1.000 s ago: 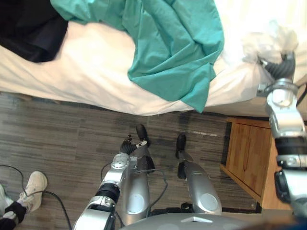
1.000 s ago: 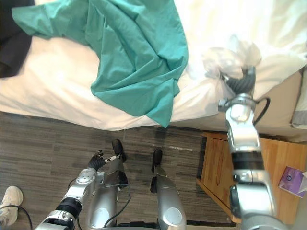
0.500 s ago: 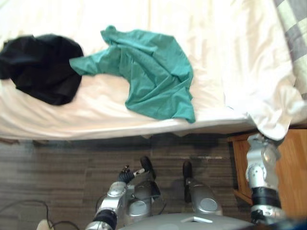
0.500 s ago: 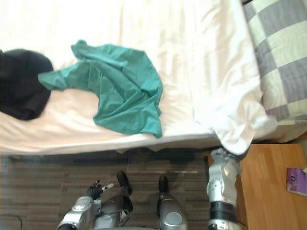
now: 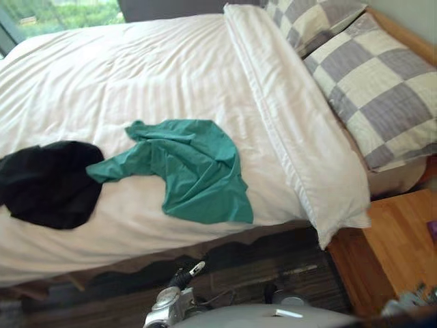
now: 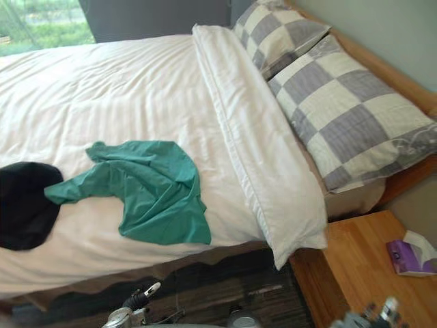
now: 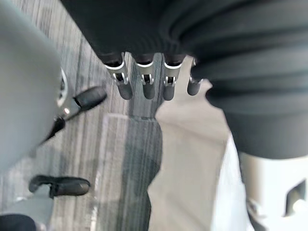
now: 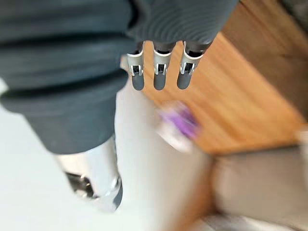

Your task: Tidy the bed and pick cloth on bed and put in laundry

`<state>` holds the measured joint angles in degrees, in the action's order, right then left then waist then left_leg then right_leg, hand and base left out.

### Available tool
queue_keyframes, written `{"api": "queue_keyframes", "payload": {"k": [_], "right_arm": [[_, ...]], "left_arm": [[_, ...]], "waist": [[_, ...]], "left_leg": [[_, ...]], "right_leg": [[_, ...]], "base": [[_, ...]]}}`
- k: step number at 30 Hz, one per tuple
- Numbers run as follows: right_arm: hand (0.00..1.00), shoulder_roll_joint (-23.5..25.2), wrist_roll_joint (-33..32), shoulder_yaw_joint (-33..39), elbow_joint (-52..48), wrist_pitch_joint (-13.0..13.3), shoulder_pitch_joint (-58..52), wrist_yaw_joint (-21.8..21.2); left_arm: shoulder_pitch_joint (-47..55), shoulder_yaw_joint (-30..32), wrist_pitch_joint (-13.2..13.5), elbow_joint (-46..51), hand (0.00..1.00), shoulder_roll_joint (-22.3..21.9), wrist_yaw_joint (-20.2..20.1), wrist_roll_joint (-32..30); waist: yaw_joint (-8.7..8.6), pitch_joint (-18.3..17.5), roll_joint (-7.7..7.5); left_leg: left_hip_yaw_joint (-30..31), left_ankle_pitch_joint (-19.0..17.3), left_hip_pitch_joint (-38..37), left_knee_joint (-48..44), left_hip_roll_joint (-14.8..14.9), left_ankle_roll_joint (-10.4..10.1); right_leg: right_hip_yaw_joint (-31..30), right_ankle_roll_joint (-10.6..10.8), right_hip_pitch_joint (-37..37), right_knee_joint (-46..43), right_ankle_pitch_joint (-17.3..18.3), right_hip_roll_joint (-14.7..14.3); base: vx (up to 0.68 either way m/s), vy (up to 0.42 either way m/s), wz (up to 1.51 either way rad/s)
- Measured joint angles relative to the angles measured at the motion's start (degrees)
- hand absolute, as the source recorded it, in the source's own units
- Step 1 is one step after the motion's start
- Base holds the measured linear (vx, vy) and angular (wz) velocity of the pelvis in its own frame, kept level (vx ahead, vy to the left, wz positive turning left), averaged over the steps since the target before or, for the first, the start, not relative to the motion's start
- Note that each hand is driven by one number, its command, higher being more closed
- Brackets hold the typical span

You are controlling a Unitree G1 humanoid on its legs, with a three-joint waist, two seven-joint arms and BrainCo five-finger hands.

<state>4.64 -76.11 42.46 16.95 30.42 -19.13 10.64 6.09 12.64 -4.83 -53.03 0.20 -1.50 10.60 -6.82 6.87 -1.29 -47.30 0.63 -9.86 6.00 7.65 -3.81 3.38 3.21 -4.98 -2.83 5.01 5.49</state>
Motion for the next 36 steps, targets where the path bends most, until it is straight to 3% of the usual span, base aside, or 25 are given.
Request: {"api": "queue_keyframes", "payload": {"k": [1,2,6,8,10,11,13,16,19,21,22,23,24,26,28,29,30,32,33,36], "right_arm": [[0.00,0.0,0.9,2.1,-0.4,0.5,-0.1,0.8],[1.00,0.0,3.3,3.3,-1.7,0.7,-0.8,1.3],[1.00,-0.1,17.3,1.0,-11.0,-0.3,-1.5,1.4],[1.00,-2.2,27.9,-3.9,-17.8,-3.5,-1.2,0.8],[1.00,-8.1,36.7,-12.2,-22.2,-9.9,1.4,-0.6],[1.00,-9.9,37.7,-14.7,-22.5,-12.1,3.1,-1.8],[1.00,-13.8,37.4,-19.2,-21.7,-21.6,9.7,-3.9],[1.00,-17.1,32.8,-21.0,-16.1,-27.4,17.4,-4.1],[1.00,-22.8,20.3,-20.5,-10.7,-29.0,31.7,-3.8],[1.00,-24.9,13.9,-19.7,-10.9,-28.2,36.5,-4.4],[1.00,-25.7,9.6,-18.7,-11.5,-26.9,39.1,-5.4],[1.00,-25.8,3.8,-17.5,-14.4,-23.8,42.2,-6.6],[1.00,-25.8,3.0,-17.4,-15.2,-23.3,42.5,-6.7],[1.00,-25.8,-1.0,-17.3,-21.3,-18.3,46.8,-7.9],[1.00,-25.9,-2.2,-18.0,-23.9,-14.7,50.3,-7.8],[1.00,-26.1,-2.9,-18.7,-26.3,-10.6,53.8,-7.6],[1.00,-26.0,-3.2,-18.9,-27.0,-9.4,54.8,-7.6],[1.00,-25.9,-4.9,-20.2,-27.9,-3.2,57.4,-6.8],[1.00,-25.8,-5.5,-20.5,-28.0,-1.9,57.4,-6.7],[1.00,-24.8,-9.6,-20.6,-28.8,5.3,56.6,-7.2]], "left_arm": [[0.1,1.1,0.0,-0.1,0.00,-0.4,-0.6,0.0],[0.4,1.5,0.0,-0.1,0.00,-0.5,-0.7,0.0],[1.3,1.4,-0.1,0.1,0.00,-0.6,-1.1,-0.2],[1.8,0.7,-0.7,1.1,0.00,-0.4,-1.1,-0.5],[2.2,-1.6,-1.3,2.4,0.00,0.6,-1.0,-0.6],[2.2,-2.1,-1.3,2.4,0.00,0.9,-1.0,-0.6],[1.9,-5.7,-2.3,3.6,0.00,2.7,-0.5,-0.6],[0.0,-10.2,-3.4,3.5,0.00,4.7,0.5,-0.4],[-3.8,-12.5,-4.0,3.6,0.00,5.8,2.4,0.1],[-5.7,-12.6,-4.0,3.7,0.00,5.8,3.4,0.0],[-6.8,-12.9,-3.8,4.1,0.00,5.5,4.4,0.0],[-8.4,-14.1,-3.4,5.1,0.00,5.2,5.8,0.1],[-8.8,-14.4,-3.3,5.2,0.00,5.2,6.1,0.1],[-12.7,-14.9,-2.8,6.3,0.00,4.7,8.8,0.1],[-15.0,-14.9,-2.3,7.1,0.00,4.7,10.6,1.6],[-18.2,-14.8,-2.0,7.6,0.00,4.9,12.1,3.5],[-19.2,-14.8,-2.0,7.8,0.00,4.8,12.8,4.0],[-22.7,-14.7,-1.7,9.0,0.00,5.2,15.3,4.5],[-23.1,-14.6,-1.6,9.3,0.00,5.2,15.8,4.5],[-24.1,-12.8,-0.4,10.2,0.00,5.3,18.5,4.5]], "waist": [[-0.04,0.0,-0.05],[-0.07,-0.3,-0.05],[-0.14,-1.3,-0.10],[0.07,-1.2,-0.20],[0.83,-1.4,-0.84],[1.36,-1.6,-1.03],[2.17,-1.7,-1.30],[3.38,0.4,-1.42],[3.60,7.0,-0.39],[4.23,10.4,0.07],[4.70,12.2,0.50],[5.50,14.3,1.17],[5.67,14.7,1.29],[6.28,18.3,2.22],[6.19,19.8,2.84],[6.27,21.8,3.38],[6.29,22.5,3.46],[6.77,24.5,3.93],[7.00,24.6,4.04],[7.41,24.6,4.18]], "left_leg": [[-0.3,-0.2,-0.9,0.0,0.0,-0.2],[-0.4,-0.5,-1.7,0.0,0.0,-0.3],[0.4,-0.6,-2.1,0.0,-0.1,-0.4],[1.4,-0.5,-1.8,0.0,-0.1,-0.4],[1.9,-0.3,-0.4,0.0,-0.4,-0.4],[1.9,0.0,0.6,0.0,-0.4,-0.3],[2.2,1.2,4.7,0.0,-0.1,0.2],[4.8,3.5,8.3,0.0,0.0,1.7],[7.6,5.5,14.4,-0.4,-0.3,3.8],[8.3,6.0,16.2,-0.4,-0.4,4.4],[8.7,6.1,17.4,-0.5,-0.6,4.6],[9.4,5.7,20.6,-2.5,-0.2,5.1],[9.6,5.6,21.1,-3.1,-0.1,5.3],[11.8,2.5,27.6,-11.3,1.7,6.3],[13.5,0.2,33.1,-17.5,3.1,6.7],[15.6,-1.3,38.5,-23.0,4.3,7.1],[16.2,-1.7,40.3,-24.4,4.5,7.2],[17.8,-2.9,47.6,-30.0,5.6,7.9],[18.1,-3.2,49.1,-31.0,5.9,7.9],[19.1,-5.4,55.8,-37.9,6.8,8.7]], "right_leg": [[0.0,0.0,-0.7,0.0,0.0,0.0],[0.0,0.0,-1.5,0.0,0.0,0.0],[0.9,0.0,-2.1,0.0,0.0,0.0],[2.2,0.0,-2.4,-0.1,0.0,0.2],[3.2,0.5,-1.4,-0.2,1.0,0.7],[3.4,0.2,-0.4,-0.3,1.3,0.8],[4.5,0.4,3.6,-1.3,1.8,0.8],[5.7,-0.1,6.4,-1.7,0.6,0.6],[6.8,-0.4,11.2,-1.8,-1.4,0.7],[6.9,-0.4,12.9,-2.2,-1.7,0.8],[6.9,-0.4,14.2,-2.9,-1.7,1.0],[6.9,-0.4,17.2,-4.9,-1.5,1.4],[6.9,-0.4,17.7,-5.3,-1.4,1.5],[7.1,-0.6,23.0,-11.4,0.5,2.6],[7.6,-0.8,27.7,-16.3,2.4,3.0],[8.0,-1.0,32.5,-21.3,4.1,3.6],[8.2,-1.0,34.0,-22.8,4.9,3.9],[8.4,-1.7,41.2,-29.1,7.0,4.7],[8.3,-1.8,42.6,-30.1,7.3,4.7],[6.6,-1.9,50.0,-38.4,11.0,5.9]], "base": [[0.00,-0.009,-0.11],[-0.01,-0.007,-0.10],[-0.03,-0.015,0.05],[-0.06,-0.014,0.25],[-0.08,-0.007,0.19],[-0.08,-0.011,0.17],[-0.07,-0.021,0.35],[0.00,-0.020,0.39],[-0.04,0.025,0.37],[-0.04,0.039,0.21],[-0.04,0.047,0.24],[-0.03,0.043,0.22],[-0.01,0.041,0.26],[-0.03,0.028,0.33],[-0.08,-0.019,0.36],[-0.11,-0.019,0.37],[-0.11,0.005,0.43],[-0.11,-0.002,0.27],[-0.10,0.007,0.08],[-0.07,-0.012,0.13]]}}
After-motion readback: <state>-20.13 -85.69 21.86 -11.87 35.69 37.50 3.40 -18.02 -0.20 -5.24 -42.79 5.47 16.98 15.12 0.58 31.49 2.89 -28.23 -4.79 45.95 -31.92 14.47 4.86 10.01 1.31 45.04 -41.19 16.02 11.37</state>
